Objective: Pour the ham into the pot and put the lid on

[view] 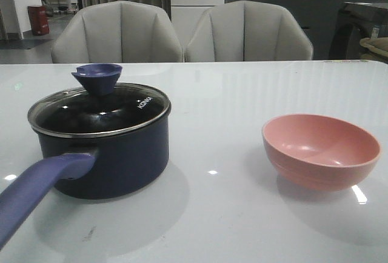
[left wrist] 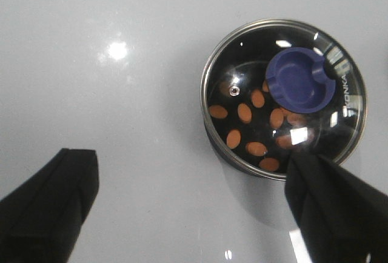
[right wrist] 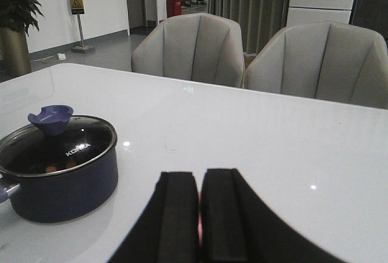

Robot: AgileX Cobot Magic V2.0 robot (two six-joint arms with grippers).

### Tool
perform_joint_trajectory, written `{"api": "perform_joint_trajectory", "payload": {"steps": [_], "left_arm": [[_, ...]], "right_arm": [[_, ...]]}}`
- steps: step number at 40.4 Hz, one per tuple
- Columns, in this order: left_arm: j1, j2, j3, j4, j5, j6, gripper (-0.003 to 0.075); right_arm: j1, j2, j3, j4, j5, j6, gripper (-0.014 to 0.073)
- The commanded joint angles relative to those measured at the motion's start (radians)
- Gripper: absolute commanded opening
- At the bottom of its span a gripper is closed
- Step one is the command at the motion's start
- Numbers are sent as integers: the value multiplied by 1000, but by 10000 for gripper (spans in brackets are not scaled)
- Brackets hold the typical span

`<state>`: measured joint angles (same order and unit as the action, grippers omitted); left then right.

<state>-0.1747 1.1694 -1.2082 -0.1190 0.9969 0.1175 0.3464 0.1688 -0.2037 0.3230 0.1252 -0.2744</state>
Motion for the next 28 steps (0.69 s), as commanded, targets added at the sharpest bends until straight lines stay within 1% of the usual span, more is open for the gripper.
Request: {"api": "perform_joint_trajectory", "payload": {"steps": [1,9,18,28], "left_arm": [[1,-134,82,-18,-136,1,649],[1,-390,308,-18,-260,1,649],[1,-716,540,-18,-456,1,649],[1,-1041,755,-18,-525,1,648]], "right_arm": [[0,8,-26,2,-83,-8,185],[0,8,-26,2,-83,-8,185],[0,8,-26,2,-83,-8,185],[0,8,-26,2,-83,-8,185]]}}
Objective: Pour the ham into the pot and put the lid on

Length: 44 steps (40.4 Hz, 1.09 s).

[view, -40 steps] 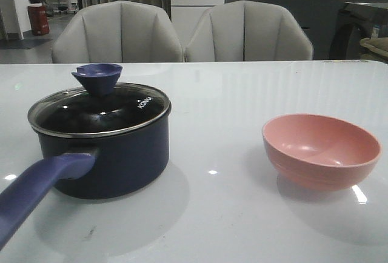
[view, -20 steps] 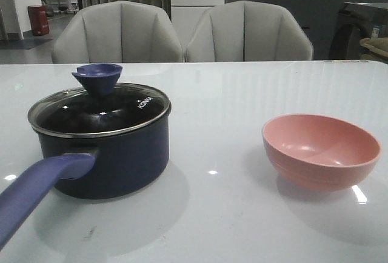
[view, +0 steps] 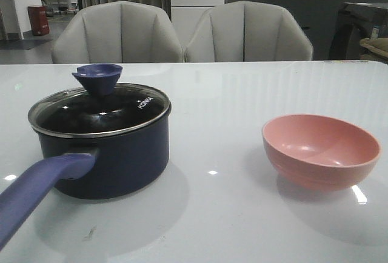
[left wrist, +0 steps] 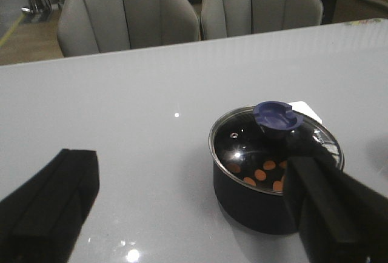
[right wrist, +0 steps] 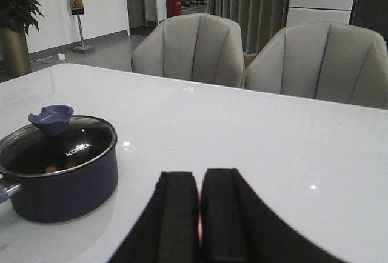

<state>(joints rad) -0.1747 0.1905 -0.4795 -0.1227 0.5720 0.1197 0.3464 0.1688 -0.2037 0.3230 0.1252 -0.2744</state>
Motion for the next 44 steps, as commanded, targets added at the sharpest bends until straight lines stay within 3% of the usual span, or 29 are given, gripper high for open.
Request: {"api": "perform_joint_trajectory", "payload": {"steps": [1,5,9,18,44], "left_arm": [[1,-81,48,-15,-107,-1,648],[1,-141,122,-12,-135,-1,624],[1,-152,147,-12,-183,-1,522],[1,-152,147,-10,-197,-1,115],[1,-152,156,-10,-191,-1,122]], "right_arm": [[0,8,-26,2,-83,-8,185],[0,8,-26,2,-83,-8,185],[0,8,-26,2,-83,-8,185],[0,8,-26,2,-83,-8,185],[0,8,-26,2,-83,-8,185]]}}
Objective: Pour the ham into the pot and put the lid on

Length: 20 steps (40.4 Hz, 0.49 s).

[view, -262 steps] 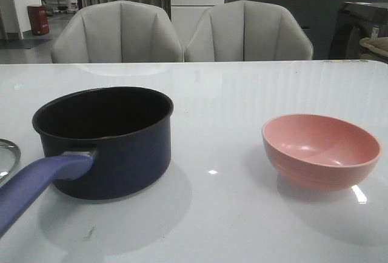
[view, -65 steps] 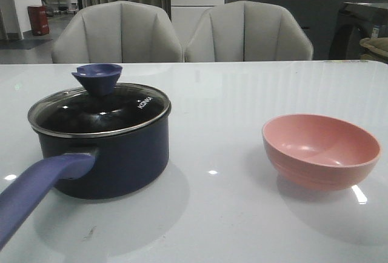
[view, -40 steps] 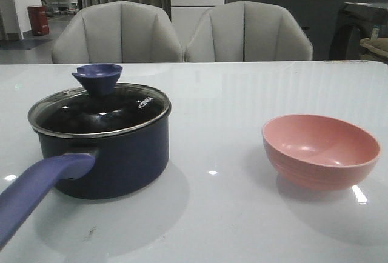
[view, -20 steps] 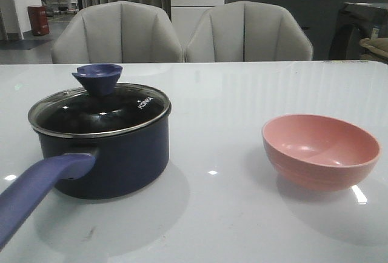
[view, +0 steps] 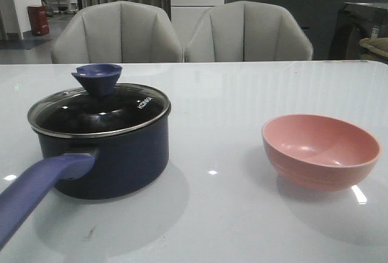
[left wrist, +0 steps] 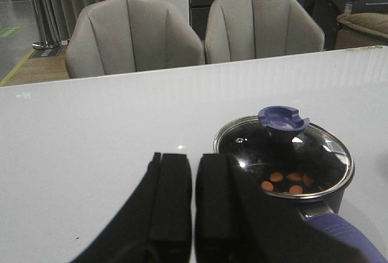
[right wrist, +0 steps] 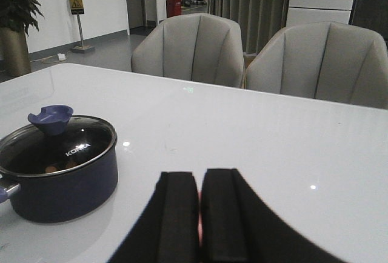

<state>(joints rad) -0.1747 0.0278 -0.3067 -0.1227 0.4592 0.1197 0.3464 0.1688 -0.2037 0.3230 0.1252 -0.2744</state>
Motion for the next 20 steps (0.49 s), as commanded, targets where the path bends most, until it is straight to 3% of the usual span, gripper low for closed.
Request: {"api": "perform_joint_trajectory", "payload": {"steps": [1,10,20], "left_arm": [[1,11,-11,-7,-78,-1,122],[116,-32,129,32,-247,-19,122],[158,-54,283,79,-405,-172,122]], "right_arm": [[0,8,-26,2,-83,-8,185],[0,8,-26,2,-83,-8,185],[0,8,-26,2,-83,-8,185]]}}
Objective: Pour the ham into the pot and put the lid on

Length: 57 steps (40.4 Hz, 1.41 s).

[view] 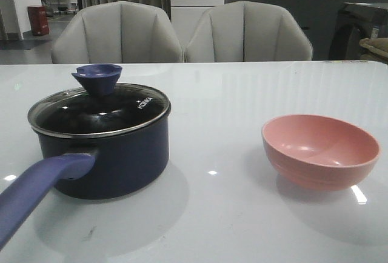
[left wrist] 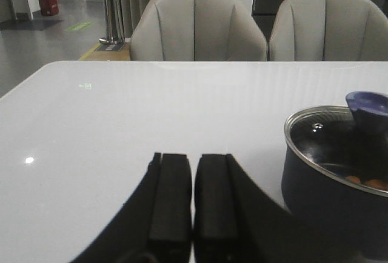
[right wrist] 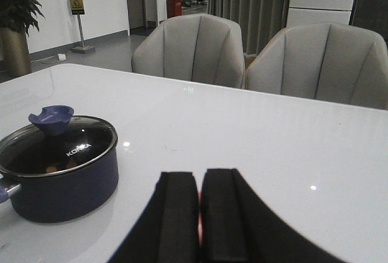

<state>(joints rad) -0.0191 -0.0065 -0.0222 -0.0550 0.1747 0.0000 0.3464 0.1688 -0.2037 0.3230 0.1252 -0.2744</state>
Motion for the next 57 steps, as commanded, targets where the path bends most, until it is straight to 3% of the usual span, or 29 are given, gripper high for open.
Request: {"api": "perform_joint_trajectory", "payload": {"steps": [1,6,44,52,57], "left_arm": [[2,-20,11,12,-133,-62,122],[2,-20,60,22,-196,-95,122],[2,-20,60,22,-175,-95,122],[2,-20,60,22,-175,-95,122],[2,-20,60,22,-175,-95,122]], "right_arm": [[0,8,-26,2,-83,-8,185],[0,8,-26,2,-83,-8,185],[0,8,-26,1,-91,-9,185],[-17,8,-26,-162,-80,46,185],[-115,7,-17,-278,-79,164,185]]}}
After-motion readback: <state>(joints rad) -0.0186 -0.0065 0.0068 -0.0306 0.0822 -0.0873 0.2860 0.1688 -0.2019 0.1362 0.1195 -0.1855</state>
